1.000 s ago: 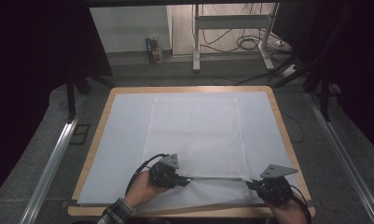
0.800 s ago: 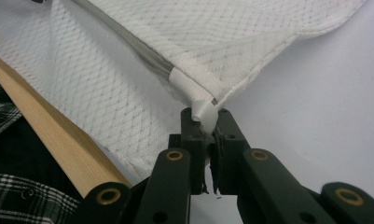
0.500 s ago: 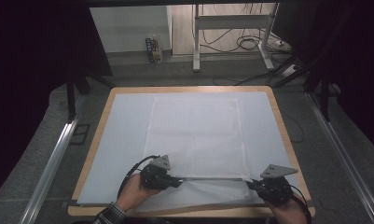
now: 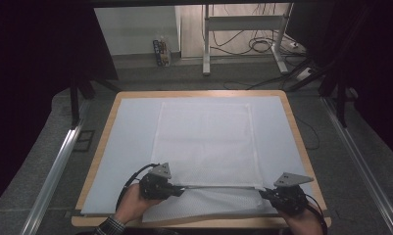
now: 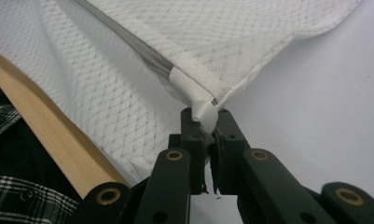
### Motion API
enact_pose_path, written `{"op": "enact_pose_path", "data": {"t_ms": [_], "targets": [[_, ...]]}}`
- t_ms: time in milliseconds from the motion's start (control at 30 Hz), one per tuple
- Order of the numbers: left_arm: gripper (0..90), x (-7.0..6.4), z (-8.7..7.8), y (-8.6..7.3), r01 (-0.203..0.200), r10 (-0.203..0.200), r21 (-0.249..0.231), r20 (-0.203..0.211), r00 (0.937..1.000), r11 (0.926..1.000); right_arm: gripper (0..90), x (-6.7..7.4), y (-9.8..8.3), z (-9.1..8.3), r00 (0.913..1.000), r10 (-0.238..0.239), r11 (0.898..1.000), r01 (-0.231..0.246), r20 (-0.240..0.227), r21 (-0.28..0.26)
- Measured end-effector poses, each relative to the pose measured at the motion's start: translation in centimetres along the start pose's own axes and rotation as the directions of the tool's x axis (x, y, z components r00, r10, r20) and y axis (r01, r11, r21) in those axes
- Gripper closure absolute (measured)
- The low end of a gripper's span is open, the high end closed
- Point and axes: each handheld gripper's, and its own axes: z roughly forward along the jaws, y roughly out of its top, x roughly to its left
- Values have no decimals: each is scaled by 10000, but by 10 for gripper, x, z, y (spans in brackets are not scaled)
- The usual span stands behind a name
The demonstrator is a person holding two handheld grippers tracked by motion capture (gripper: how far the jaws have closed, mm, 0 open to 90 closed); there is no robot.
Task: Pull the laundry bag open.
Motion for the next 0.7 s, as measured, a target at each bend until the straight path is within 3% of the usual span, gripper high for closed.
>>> {"op": "enact_pose_path", "data": {"t_ms": [300,700], "targets": [[872,2,-11,-11,131,-133,-105,-239,9996,9999,839,0,0,0,10000,17,10000,-17,27,7],[872,4,-21,-21,288,-291,-153,-256,9992,9995,839,0,0,1,10000,13,10000,-13,-30,24]]}}
